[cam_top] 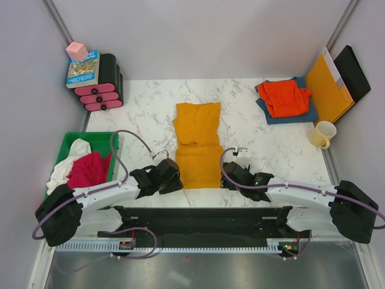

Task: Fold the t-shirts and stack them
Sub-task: Fold the tshirt

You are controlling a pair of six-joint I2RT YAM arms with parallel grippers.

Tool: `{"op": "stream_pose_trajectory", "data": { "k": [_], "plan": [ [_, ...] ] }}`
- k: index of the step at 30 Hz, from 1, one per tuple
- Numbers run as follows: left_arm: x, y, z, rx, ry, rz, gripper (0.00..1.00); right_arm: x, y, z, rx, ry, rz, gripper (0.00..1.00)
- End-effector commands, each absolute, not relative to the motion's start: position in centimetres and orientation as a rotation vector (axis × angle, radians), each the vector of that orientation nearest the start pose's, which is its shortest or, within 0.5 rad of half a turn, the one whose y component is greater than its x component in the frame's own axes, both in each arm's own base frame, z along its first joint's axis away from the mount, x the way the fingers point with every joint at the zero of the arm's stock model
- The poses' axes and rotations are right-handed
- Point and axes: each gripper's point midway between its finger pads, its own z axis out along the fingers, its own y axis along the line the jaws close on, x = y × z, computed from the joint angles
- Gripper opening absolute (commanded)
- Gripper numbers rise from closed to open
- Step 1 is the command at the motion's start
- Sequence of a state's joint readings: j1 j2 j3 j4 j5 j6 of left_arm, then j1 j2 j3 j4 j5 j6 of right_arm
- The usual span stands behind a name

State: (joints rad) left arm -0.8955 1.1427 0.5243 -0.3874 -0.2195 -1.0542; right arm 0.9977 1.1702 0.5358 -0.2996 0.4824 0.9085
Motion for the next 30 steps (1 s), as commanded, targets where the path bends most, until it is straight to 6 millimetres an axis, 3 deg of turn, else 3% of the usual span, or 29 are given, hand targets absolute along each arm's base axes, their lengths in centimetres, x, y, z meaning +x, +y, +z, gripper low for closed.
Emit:
{"op": "stream_pose_trajectory", "data": {
  "k": [1, 6, 14, 22, 25, 26, 29, 30],
  "plan": [
    [17.6, -21.2, 3.3, -0.324, 2.568, -0.468, 0.57, 19.1, 21.6, 3.8, 0.070, 2.405, 0.340, 0.64],
    [17.0, -21.2, 1.5, -0.334, 2.618, -0.444, 0.57, 17.9, 21.4, 1.0, 0.047, 2.472, 0.320, 0.63],
    [16.1, -20.7, 0.3, -0.357, 2.653, -0.436, 0.53, 16.4, 20.3, -0.9, 0.038, 2.528, 0.293, 0.58],
    [14.8, -19.8, -0.3, -0.381, 2.671, -0.444, 0.32, 13.6, 19.1, -2.5, 0.029, 2.609, 0.300, 0.40],
    [14.4, -19.6, -0.6, -0.390, 2.681, -0.442, 0.19, 12.7, 18.7, -2.8, 0.021, 2.626, 0.305, 0.26],
    [14.2, -19.6, -0.7, -0.384, 2.686, -0.441, 0.14, 12.5, 18.8, -2.9, 0.015, 2.627, 0.307, 0.17],
    [14.2, -19.7, -0.7, -0.377, 2.683, -0.438, 0.07, 12.4, 18.7, -2.8, 0.010, 2.626, 0.309, 0.00],
    [14.3, -19.8, -0.5, -0.375, 2.680, -0.443, 0.03, 12.4, 18.8, -2.6, 0.005, 2.623, 0.312, 0.00]
  ]
}}
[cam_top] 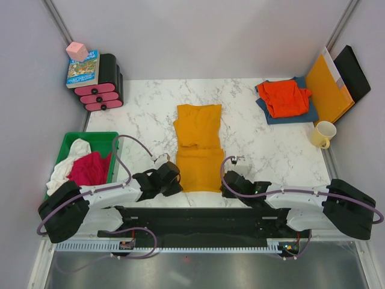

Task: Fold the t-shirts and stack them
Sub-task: Fold the tshirt

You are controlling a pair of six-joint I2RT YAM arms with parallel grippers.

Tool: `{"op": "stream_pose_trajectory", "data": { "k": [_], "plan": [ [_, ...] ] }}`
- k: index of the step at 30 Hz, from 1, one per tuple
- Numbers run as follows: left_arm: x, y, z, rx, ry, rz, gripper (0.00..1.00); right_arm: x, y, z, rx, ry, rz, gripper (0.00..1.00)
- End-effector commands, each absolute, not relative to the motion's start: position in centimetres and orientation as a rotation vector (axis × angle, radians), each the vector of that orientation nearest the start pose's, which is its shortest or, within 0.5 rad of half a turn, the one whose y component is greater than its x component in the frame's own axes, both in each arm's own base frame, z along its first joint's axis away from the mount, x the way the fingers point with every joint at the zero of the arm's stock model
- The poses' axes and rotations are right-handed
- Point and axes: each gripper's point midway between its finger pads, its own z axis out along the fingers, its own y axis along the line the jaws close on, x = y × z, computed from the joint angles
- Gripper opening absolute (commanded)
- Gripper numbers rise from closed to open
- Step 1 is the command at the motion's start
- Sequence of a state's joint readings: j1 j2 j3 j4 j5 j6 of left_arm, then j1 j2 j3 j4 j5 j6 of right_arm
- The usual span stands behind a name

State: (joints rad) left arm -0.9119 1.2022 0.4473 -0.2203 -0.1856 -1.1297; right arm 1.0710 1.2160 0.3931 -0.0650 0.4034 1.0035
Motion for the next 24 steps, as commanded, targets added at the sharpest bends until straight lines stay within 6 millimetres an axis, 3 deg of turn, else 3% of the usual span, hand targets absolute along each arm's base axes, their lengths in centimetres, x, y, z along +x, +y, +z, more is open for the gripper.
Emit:
{"op": "stream_pose_trajectory", "data": {
  "k": [1, 6, 12, 18, 24],
  "plan": [
    [14.5, -19.9, -0.4, -0.370, 2.674, -0.444, 0.02, 12.6, 18.8, -2.3, 0.004, 2.612, 0.311, 0.00],
    [14.7, -21.0, 1.2, -0.293, 2.647, -0.462, 0.02, 13.6, 19.9, 0.7, -0.065, 2.523, 0.293, 0.00],
    [14.9, -22.6, 5.9, -0.210, 2.547, -0.477, 0.02, 15.3, 21.1, 6.3, -0.081, 2.377, 0.303, 0.00],
    [14.3, -23.1, 9.5, -0.211, 2.487, -0.553, 0.02, 15.8, 21.4, 9.8, -0.055, 2.319, 0.324, 0.00],
    [16.3, -23.1, 13.7, -0.169, 2.354, -0.538, 0.02, 17.8, 22.1, 14.2, -0.047, 2.206, 0.300, 0.00]
  ]
}}
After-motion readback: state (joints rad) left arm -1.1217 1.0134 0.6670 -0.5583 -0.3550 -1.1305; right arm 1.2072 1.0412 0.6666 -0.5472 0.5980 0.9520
